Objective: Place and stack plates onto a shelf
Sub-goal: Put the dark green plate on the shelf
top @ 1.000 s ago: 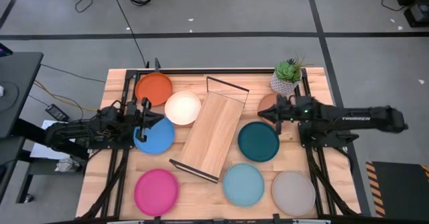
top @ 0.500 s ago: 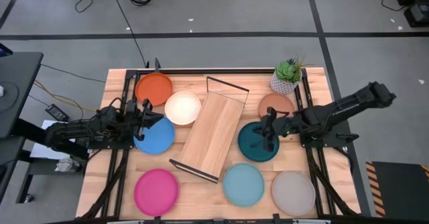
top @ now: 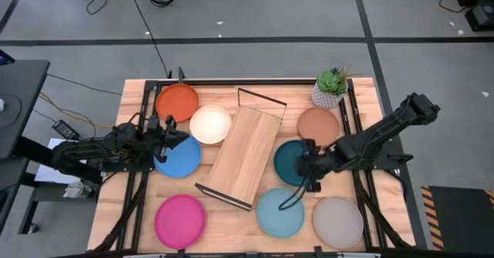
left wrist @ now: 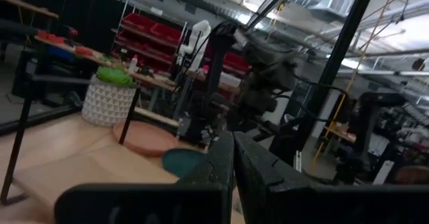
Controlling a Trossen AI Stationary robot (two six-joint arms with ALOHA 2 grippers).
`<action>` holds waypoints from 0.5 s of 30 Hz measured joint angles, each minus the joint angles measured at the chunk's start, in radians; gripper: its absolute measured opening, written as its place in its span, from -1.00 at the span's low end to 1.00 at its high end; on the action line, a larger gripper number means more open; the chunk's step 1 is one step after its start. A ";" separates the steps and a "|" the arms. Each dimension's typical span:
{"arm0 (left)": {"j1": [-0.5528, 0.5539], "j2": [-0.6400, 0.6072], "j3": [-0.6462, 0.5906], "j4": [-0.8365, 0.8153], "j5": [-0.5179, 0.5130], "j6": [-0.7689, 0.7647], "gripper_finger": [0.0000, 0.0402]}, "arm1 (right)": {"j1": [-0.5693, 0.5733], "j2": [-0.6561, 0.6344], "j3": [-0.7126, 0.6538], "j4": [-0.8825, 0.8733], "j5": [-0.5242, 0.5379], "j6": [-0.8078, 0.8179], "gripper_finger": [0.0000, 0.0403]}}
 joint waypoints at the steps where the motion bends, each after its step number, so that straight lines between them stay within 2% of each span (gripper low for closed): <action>1: 0.000 0.000 0.000 -0.002 0.000 0.000 -0.91 | 0.010 0.024 0.011 -0.023 -0.008 0.010 -0.88; 5: 0.000 0.000 0.000 -0.001 0.000 0.017 -0.91 | 0.046 0.111 0.050 -0.078 -0.056 0.045 -0.71; 11: 0.000 0.000 0.000 0.001 0.000 0.018 -0.91 | 0.096 0.244 0.093 -0.102 -0.109 0.110 -0.29; 15: 0.000 0.000 0.000 0.002 0.000 0.018 -0.91 | 0.124 0.323 0.124 -0.167 -0.107 0.151 -0.13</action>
